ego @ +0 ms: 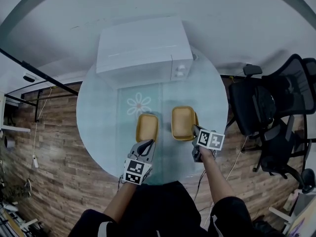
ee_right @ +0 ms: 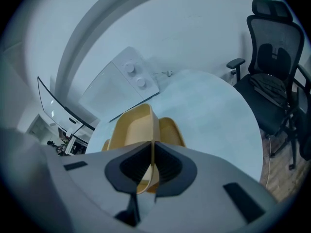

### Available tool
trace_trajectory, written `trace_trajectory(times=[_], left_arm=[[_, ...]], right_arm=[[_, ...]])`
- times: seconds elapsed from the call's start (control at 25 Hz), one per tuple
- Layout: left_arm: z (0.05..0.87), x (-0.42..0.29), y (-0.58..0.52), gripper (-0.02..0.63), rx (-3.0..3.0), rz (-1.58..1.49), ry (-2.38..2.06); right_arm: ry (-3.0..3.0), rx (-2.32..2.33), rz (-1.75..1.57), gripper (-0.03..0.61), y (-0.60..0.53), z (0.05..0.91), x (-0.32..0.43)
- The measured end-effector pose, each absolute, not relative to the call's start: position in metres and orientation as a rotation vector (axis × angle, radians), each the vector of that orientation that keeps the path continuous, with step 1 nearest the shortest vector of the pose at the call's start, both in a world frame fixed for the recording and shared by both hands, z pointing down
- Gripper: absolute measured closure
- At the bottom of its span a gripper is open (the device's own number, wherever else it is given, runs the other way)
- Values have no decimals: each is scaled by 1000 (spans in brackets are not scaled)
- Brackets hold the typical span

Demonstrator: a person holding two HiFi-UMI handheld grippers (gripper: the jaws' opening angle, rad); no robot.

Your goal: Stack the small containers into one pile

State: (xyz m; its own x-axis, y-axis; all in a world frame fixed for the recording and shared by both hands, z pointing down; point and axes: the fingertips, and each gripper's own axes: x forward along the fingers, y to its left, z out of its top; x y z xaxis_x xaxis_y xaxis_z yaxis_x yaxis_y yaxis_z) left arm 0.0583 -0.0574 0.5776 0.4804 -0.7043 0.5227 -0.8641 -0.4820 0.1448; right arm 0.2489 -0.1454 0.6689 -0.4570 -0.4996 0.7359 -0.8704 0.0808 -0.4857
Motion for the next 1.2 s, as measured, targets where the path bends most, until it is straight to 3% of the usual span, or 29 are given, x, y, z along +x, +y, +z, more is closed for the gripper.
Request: trace_trajectory(times=[1.2], left_arm=[[590, 71, -69, 589, 2292, 598, -1323]], right_arm=[[-1921, 1155, 1313, 538, -146, 709, 286]])
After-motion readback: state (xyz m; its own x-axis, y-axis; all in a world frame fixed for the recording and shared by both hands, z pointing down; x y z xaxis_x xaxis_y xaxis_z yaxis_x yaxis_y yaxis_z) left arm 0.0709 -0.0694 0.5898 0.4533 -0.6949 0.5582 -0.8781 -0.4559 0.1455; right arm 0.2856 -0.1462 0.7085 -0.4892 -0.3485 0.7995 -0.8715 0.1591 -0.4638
